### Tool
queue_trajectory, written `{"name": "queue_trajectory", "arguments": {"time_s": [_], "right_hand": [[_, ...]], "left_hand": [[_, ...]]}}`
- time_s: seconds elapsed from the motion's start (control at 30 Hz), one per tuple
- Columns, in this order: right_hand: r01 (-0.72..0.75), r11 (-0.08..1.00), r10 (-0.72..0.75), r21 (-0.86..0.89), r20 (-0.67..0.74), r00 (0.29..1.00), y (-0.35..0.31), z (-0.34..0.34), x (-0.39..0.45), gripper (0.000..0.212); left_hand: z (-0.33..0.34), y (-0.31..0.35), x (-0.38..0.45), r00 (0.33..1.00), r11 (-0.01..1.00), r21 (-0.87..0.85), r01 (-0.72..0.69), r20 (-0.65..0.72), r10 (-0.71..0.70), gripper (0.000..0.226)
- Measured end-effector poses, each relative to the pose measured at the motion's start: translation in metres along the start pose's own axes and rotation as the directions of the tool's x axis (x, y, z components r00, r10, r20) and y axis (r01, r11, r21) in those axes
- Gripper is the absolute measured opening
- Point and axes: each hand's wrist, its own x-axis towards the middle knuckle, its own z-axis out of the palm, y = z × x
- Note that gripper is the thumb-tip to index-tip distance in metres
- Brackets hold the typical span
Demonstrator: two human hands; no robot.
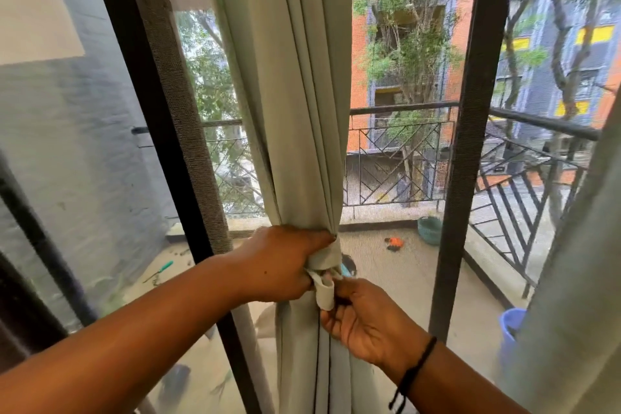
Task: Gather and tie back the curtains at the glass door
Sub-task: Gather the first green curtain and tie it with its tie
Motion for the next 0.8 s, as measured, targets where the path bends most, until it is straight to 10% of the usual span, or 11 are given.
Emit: {"name": "queue_trajectory", "arguments": {"time_s": [0.5, 0.77, 0.8], "right_hand": [[0.275, 0.955, -0.298, 0.116, 0.359, 0.885, -0.014, -0.012, -0.005, 0.052], [0.391, 0.906, -0.398, 0.16, 0.015, 0.917, -0.011, 0.009, -0.001, 0.024], [0.402, 0.899, -0.406, 0.174, -0.017, 0.914, -0.012, 0.01, 0.0, 0.027]], "left_hand": [[-0.02, -0.004, 0.002, 0.976, 0.961, -0.227, -0.161, 0.105, 0.189, 0.057], [-0.03, -0.003, 0.011, 0.997, 0.739, -0.671, 0.056, -0.006, -0.081, 0.016], [-0.028, -0.004, 0.011, 0.983, 0.697, -0.695, 0.177, 0.159, -0.091, 0.014]]}}
